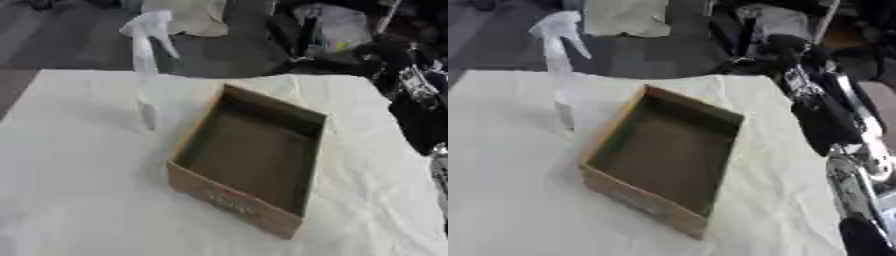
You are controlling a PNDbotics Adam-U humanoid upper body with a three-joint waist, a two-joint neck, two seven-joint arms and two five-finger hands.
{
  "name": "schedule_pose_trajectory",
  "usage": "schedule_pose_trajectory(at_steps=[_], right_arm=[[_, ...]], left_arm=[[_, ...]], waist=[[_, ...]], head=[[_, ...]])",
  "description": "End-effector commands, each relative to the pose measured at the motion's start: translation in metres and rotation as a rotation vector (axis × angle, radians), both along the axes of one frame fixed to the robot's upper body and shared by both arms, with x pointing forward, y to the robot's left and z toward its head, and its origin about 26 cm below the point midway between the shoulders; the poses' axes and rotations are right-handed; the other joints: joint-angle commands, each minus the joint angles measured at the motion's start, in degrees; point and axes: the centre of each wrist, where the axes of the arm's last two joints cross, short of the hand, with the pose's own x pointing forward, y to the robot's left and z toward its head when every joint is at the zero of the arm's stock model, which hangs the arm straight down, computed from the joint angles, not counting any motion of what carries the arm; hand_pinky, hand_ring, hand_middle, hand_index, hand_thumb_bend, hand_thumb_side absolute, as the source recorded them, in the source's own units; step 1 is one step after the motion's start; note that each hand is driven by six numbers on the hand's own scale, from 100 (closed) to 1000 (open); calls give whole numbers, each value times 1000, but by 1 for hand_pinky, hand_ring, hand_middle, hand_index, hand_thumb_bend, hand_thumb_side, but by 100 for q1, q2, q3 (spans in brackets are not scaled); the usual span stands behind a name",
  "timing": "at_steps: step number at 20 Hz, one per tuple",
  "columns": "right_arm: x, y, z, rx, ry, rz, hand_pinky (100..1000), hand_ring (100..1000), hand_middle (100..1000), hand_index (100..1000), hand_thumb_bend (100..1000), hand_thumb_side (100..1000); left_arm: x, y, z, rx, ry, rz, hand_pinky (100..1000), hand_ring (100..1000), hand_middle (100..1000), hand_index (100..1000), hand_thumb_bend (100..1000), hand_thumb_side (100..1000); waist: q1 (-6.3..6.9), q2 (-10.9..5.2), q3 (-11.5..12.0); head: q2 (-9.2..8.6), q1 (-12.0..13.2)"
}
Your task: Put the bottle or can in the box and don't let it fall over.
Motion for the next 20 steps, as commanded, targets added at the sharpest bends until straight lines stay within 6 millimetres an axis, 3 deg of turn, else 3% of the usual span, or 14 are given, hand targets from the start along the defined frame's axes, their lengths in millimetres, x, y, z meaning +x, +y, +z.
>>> schedule_pose_trajectory(at_steps=[1, 9, 20], right_arm=[[-5, -2, 8, -14, -30, -11, 920, 686, 726, 785, 100, 401], [-6, -7, 2, -23, -9, -31, 920, 681, 723, 784, 100, 405], [-6, -14, -7, -51, 17, -59, 920, 676, 720, 784, 100, 412]], left_arm=[[-2, 7, 14, 61, -44, 8, 927, 561, 706, 633, 171, 819], [-1, 23, 32, 214, -47, -4, 922, 558, 708, 635, 135, 812], [-10, 66, 67, 588, 65, 9, 912, 558, 714, 657, 100, 841]], waist=[[18, -179, 9], [73, -259, 33], [54, -369, 100]], head=[[-22, -14], [-73, -10], [130, -200]])
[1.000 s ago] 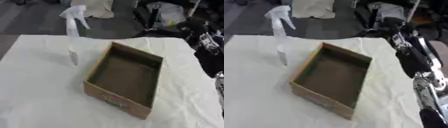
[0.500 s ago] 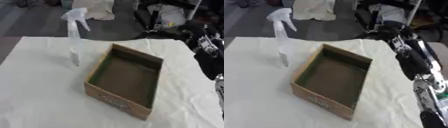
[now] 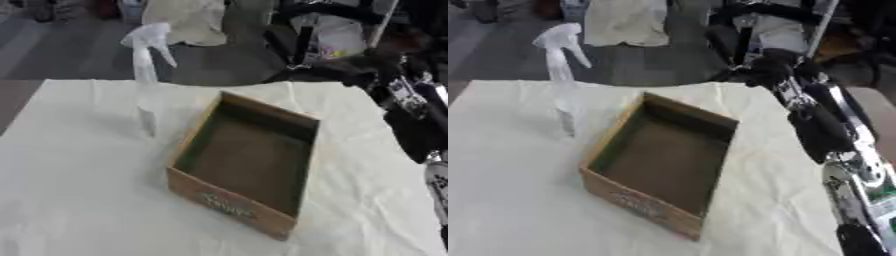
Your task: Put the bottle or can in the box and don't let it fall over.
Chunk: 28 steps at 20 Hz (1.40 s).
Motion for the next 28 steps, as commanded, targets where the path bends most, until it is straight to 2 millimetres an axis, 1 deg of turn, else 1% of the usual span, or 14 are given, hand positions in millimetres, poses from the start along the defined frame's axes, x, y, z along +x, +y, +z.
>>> schedule_pose_trajectory(at_steps=[1, 2, 3, 7, 11, 14, 17, 20, 23, 28], right_arm=[[-3, -6, 8, -40, -24, -20, 920, 676, 720, 784, 100, 413], [-3, -6, 7, -43, -23, -22, 920, 676, 720, 784, 100, 413], [-3, -7, 7, -47, -22, -25, 920, 675, 720, 784, 100, 413], [-3, -9, 6, -58, -21, -33, 920, 675, 719, 784, 100, 415], [-3, -10, 6, -66, -19, -38, 919, 672, 716, 782, 100, 417], [-3, -10, 5, -71, -16, -41, 920, 671, 715, 782, 100, 419], [-3, -10, 5, -76, -14, -43, 920, 671, 714, 781, 100, 418], [-3, -11, 6, -80, -17, -45, 920, 670, 714, 781, 100, 418], [-3, -12, 4, -87, -11, -49, 920, 670, 713, 781, 100, 421], [-3, -13, 2, -94, -1, -49, 920, 669, 713, 781, 100, 419]], left_arm=[[-6, 13, 25, 159, 18, 12, 910, 562, 716, 663, 100, 846], [-7, 16, 30, 216, 37, 21, 909, 564, 717, 666, 100, 849], [-8, 19, 35, 274, 64, 29, 905, 573, 722, 683, 100, 875], [-11, 26, 49, 521, 221, 37, 899, 612, 736, 728, 100, 917], [-12, 28, 64, 720, 395, -1, 898, 680, 759, 781, 100, 953], [-12, 26, 77, 834, 492, -42, 895, 708, 768, 803, 100, 964], [-11, 23, 91, 915, 520, -60, 891, 722, 772, 816, 100, 965], [-10, 21, 104, 967, 516, -63, 889, 732, 776, 826, 100, 967], [-8, 20, 118, 996, 501, -50, 885, 740, 779, 836, 100, 962], [-3, 14, 145, 1025, 449, -49, 883, 747, 782, 843, 100, 958]], waist=[[8, -123, 30], [2, -123, 48], [0, -121, 64], [0, -111, 120], [5, -91, 171], [16, -68, 187], [25, -54, 190], [28, -49, 187], [36, -57, 194], [81, -115, 220]], head=[[37, -70], [42, -87], [47, -104], [40, -171], [1, -206], [-43, -221], [-85, -234], [-80, -246], [-55, -263], [-44, -329]])
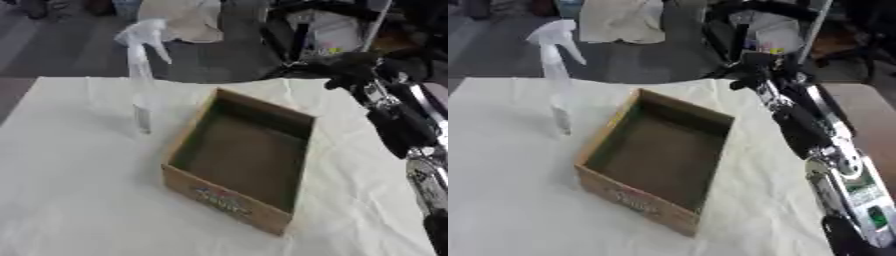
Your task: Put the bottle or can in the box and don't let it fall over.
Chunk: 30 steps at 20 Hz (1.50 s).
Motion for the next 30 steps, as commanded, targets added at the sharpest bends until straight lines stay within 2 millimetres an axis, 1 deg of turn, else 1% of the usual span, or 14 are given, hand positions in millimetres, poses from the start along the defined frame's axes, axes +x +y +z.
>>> schedule_pose_trajectory(at_steps=[1, 5, 9, 15, 18, 21, 26, 30], right_arm=[[-2, -4, 8, -38, -18, -7, 920, 669, 713, 781, 100, 419], [-2, -4, 8, -45, -12, -1, 920, 669, 713, 781, 100, 419], [-2, -5, 6, -49, -4, -2, 921, 669, 712, 780, 100, 421], [-2, -8, 2, -57, 13, -14, 922, 668, 711, 780, 100, 429], [-2, -9, 1, -65, 22, -17, 923, 667, 709, 779, 100, 433], [-2, -9, 1, -66, 28, -15, 923, 667, 709, 780, 100, 432], [-1, -7, 3, -71, 24, -3, 923, 667, 709, 779, 100, 429], [-1, -7, 3, -78, 24, 1, 923, 667, 709, 779, 100, 433]], left_arm=[[0, 1, 22, 50, -27, 6, 883, 747, 782, 843, 100, 956], [10, -3, 41, 49, -47, -13, 883, 747, 781, 843, 100, 952], [20, -8, 55, 54, -66, -34, 883, 754, 786, 849, 100, 949], [30, -20, 81, 48, -138, -72, 882, 755, 787, 847, 100, 933], [43, -23, 81, 62, -115, -62, 878, 769, 791, 860, 100, 942], [53, -30, 79, 90, -93, -77, 877, 772, 792, 863, 100, 947], [65, -41, 77, 101, -64, -106, 879, 770, 792, 861, 100, 956], [70, -47, 76, 117, -59, -118, 880, 768, 792, 860, 100, 956]], waist=[[38, -143, 13], [77, -184, 17], [104, -205, 13], [153, -224, 58], [211, -238, 85], [248, -254, 95], [257, -266, 43], [260, -252, 5]], head=[[-33, -56], [-23, -63], [-13, -12], [99, 14], [131, 24], [106, 3], [84, 3], [67, 41]])
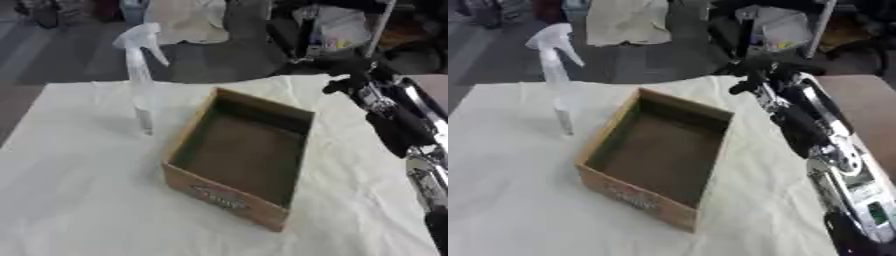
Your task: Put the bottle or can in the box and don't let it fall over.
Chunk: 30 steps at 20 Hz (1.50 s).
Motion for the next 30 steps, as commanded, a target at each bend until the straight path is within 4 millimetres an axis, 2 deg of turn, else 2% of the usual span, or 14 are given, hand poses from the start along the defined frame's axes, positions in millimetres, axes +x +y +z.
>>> schedule_pose_trajectory(at_steps=[1, 12, 24, 30], right_arm=[[-1, -2, 11, -37, -27, 1, 923, 667, 708, 779, 100, 433], [1, 5, 13, -36, -38, 37, 925, 666, 708, 778, 100, 444], [2, 8, 15, -41, -37, 54, 927, 665, 708, 777, 100, 458], [3, 9, 14, -41, -32, 59, 928, 664, 709, 777, 100, 466]], left_arm=[[-2, -1, 11, 11, -31, 3, 880, 767, 791, 859, 100, 957], [29, -32, 14, -9, -35, -22, 884, 757, 787, 849, 100, 956], [50, -39, 15, -73, -40, -11, 891, 739, 782, 832, 100, 953], [52, -43, 21, -82, -78, -11, 902, 749, 798, 851, 100, 922]], waist=[[7, -135, -28], [-42, -32, -265], [-38, 90, -402], [-35, 115, -424]], head=[[-55, 43], [-156, 422], [-207, 582], [-234, 595]])
